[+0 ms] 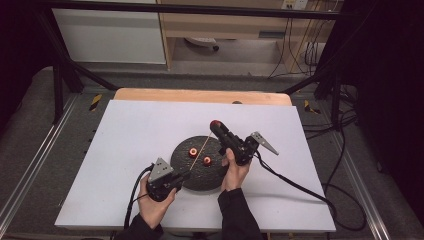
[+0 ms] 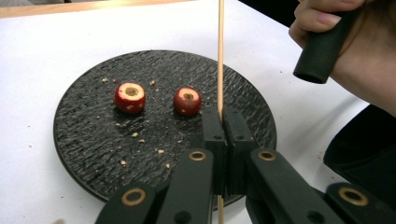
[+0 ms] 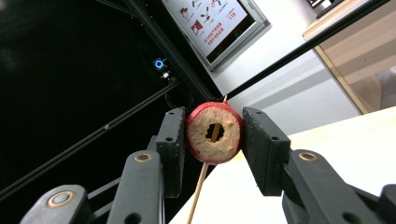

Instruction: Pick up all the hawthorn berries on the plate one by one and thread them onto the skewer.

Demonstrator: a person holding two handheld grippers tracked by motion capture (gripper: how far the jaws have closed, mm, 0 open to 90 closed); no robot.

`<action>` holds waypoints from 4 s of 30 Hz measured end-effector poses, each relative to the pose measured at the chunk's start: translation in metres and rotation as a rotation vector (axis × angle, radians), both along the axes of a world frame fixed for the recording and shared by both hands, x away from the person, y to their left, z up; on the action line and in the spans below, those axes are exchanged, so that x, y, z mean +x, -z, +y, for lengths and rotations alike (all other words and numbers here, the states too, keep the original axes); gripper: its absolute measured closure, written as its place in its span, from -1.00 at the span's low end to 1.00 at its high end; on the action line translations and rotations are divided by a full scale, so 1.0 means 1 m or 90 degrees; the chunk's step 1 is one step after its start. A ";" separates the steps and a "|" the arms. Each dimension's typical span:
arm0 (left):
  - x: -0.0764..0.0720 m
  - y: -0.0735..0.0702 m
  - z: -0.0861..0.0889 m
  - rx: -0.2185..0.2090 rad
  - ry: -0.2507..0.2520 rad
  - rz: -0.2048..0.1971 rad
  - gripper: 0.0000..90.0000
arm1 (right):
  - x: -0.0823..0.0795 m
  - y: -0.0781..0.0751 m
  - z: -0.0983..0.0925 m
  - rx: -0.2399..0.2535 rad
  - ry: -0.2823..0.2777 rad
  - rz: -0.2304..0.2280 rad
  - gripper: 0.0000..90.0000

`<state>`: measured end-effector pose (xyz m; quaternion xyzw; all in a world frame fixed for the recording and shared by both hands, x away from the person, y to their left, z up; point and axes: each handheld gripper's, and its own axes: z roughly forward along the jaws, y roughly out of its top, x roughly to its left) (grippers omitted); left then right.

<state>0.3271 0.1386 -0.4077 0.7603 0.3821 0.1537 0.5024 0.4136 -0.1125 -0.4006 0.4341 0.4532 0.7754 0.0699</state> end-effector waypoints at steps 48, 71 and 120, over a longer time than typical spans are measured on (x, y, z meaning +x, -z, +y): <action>0.025 -0.017 -0.009 -0.006 0.012 -0.009 0.98 | -0.025 0.014 0.009 -0.138 -0.104 0.053 0.01; 0.004 0.006 0.062 0.044 0.019 0.026 0.97 | -0.007 0.005 -0.020 -0.506 -0.191 0.138 -0.88; -0.005 0.029 0.091 0.063 0.030 0.068 0.97 | 0.062 0.012 0.055 -0.828 -0.366 0.287 0.14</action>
